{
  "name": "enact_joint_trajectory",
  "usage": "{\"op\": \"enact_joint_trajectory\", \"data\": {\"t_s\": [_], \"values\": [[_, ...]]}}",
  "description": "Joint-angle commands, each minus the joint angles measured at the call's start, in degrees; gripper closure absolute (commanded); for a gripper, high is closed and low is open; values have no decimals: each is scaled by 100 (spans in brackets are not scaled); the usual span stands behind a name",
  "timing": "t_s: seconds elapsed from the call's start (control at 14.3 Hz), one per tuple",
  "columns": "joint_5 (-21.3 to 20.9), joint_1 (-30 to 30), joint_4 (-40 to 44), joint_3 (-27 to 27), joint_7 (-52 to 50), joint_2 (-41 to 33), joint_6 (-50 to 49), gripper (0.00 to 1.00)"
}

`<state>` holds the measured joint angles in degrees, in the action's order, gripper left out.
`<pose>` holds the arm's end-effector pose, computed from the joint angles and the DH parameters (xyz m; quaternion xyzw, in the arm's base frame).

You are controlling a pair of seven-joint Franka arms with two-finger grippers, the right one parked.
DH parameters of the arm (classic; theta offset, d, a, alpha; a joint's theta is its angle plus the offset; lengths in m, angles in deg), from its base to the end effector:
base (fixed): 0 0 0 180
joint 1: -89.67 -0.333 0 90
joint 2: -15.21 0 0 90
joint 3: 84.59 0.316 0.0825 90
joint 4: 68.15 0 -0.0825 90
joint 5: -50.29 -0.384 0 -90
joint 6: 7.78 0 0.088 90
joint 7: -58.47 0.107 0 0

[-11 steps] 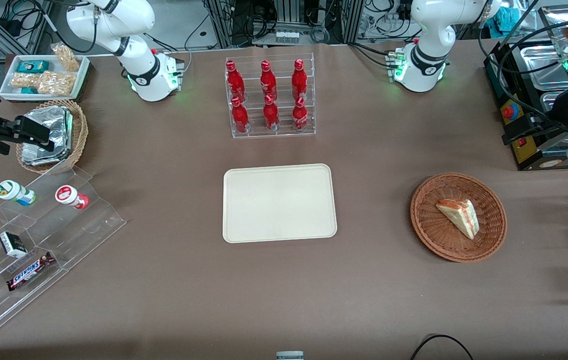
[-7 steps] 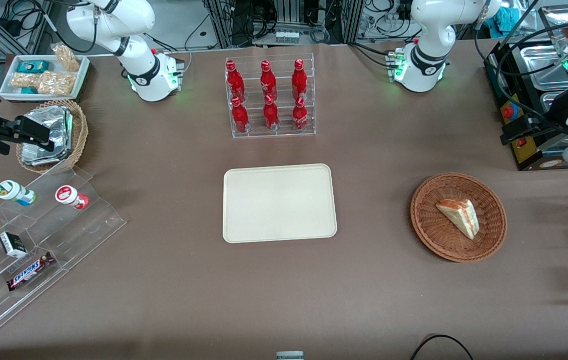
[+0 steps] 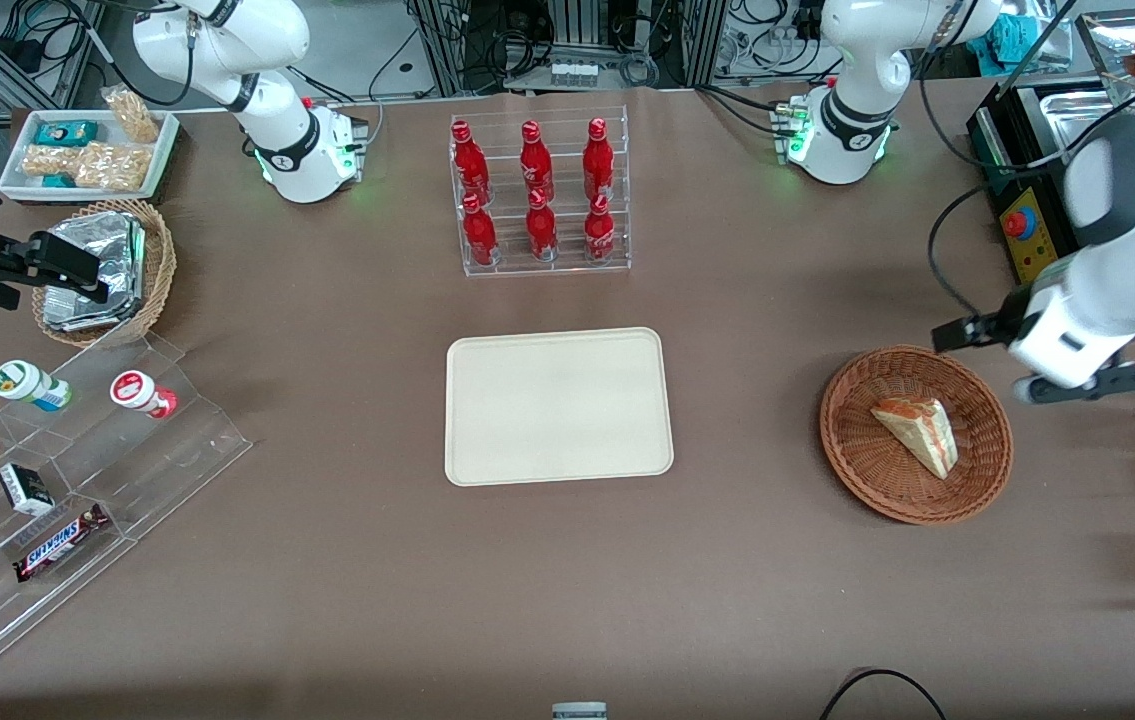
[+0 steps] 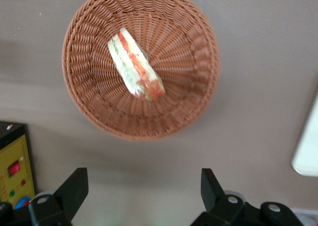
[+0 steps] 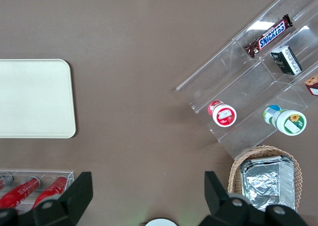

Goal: Place sandwich from basket to tray
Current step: 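Move the left gripper down over the sandwich in the wicker basket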

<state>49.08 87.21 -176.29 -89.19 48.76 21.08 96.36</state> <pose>0.5668 -0.0183 0.4377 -0.9943 -0.0622 0.0848 0.0147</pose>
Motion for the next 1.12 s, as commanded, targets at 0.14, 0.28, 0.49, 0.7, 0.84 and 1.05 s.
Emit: {"op": "enact_joint_trajectory", "data": {"t_s": [0.14,0.28,0.49,0.7,0.84,1.05], "values": [[-275,-97,-902,170,14,125,1396,0],[-204,-124,-902,179,-405,283,1512,0],[-178,-203,-902,179,-1678,459,1880,0],[-187,-194,-911,170,-3181,652,2302,0],[-187,-176,-902,170,-3527,801,2478,0],[-187,-176,-911,170,-3730,1135,2864,0]]}}
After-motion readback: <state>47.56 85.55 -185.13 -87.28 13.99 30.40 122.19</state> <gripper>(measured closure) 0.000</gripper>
